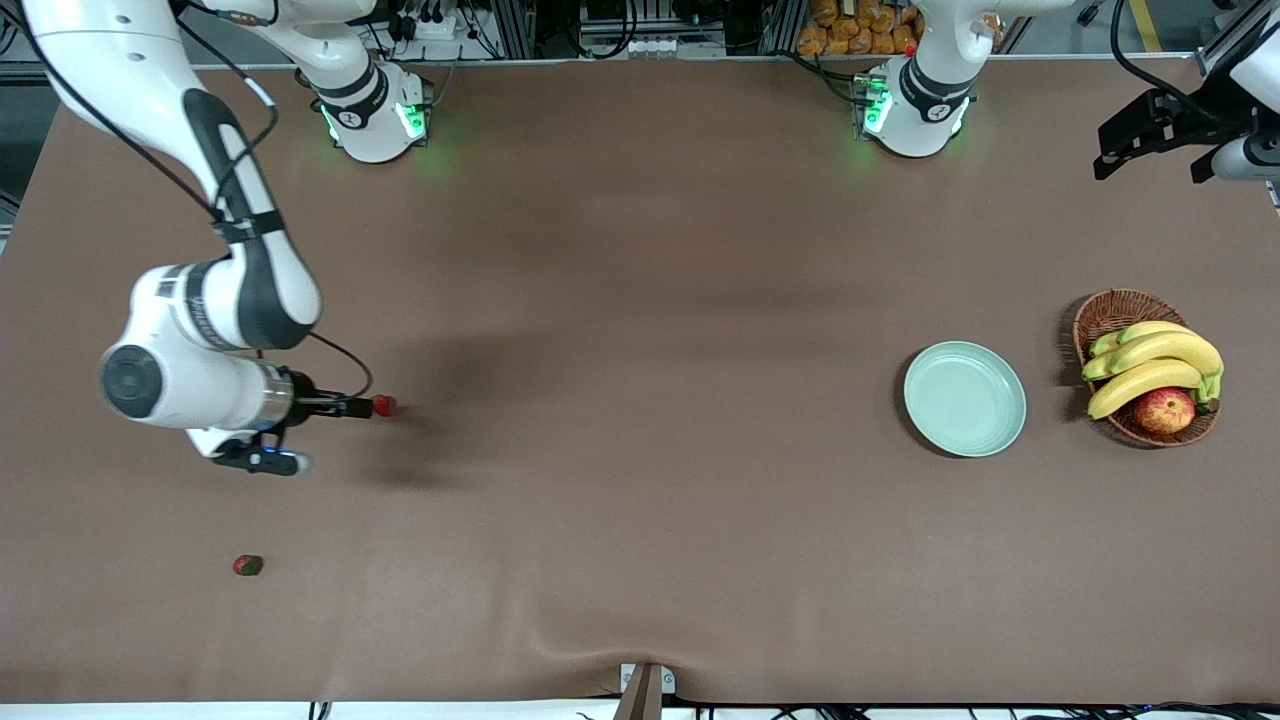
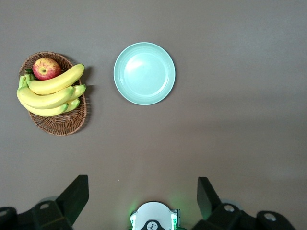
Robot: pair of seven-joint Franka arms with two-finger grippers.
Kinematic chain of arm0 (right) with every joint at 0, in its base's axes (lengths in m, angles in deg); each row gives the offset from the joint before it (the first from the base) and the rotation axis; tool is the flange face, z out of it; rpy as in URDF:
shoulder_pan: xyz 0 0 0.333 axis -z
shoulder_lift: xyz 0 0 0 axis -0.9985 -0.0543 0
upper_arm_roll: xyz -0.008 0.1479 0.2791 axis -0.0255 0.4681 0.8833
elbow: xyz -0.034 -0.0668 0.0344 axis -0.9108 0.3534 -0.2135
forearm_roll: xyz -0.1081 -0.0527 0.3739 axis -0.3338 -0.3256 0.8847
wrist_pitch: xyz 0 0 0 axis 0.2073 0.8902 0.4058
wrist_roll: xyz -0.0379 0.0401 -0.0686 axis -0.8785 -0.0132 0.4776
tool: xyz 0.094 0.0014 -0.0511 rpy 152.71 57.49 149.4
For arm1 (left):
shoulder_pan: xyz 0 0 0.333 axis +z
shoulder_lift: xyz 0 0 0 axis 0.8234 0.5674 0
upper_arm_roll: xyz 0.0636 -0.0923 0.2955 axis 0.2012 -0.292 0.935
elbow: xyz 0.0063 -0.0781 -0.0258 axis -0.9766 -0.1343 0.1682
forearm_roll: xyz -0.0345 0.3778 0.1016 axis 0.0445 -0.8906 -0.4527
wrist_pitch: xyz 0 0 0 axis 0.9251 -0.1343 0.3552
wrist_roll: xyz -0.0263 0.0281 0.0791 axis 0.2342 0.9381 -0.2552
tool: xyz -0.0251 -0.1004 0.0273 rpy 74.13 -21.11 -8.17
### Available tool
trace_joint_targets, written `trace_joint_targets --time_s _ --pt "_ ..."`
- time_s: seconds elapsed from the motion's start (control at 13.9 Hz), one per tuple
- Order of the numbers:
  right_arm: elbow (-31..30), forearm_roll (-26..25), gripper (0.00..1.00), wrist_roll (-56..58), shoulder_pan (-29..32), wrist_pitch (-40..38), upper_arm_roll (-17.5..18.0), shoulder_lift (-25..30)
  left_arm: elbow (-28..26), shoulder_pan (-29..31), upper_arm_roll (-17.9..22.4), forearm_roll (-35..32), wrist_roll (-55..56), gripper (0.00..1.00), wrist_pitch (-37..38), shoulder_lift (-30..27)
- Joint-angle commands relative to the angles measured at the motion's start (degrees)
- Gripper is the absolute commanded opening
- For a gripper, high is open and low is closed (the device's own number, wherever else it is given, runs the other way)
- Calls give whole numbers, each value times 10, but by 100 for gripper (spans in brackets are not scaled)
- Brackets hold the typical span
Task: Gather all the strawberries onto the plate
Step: 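Reach the right gripper down and grasp the first red strawberry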
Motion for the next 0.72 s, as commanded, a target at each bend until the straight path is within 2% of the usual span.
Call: trace_joint_targets --time_s 0.0,0.29,0.65 --pt "-17 -1 98 -9 -7 22 -4 -10 -2 4 0 14 0 100 5 -4" --pt "-86 -5 98 -8 -7 139 -4 -17 -3 16 1 14 0 100 4 -4" --pt "-87 -8 80 -8 -11 144 -4 -44 -4 16 1 14 -1 100 3 -3"
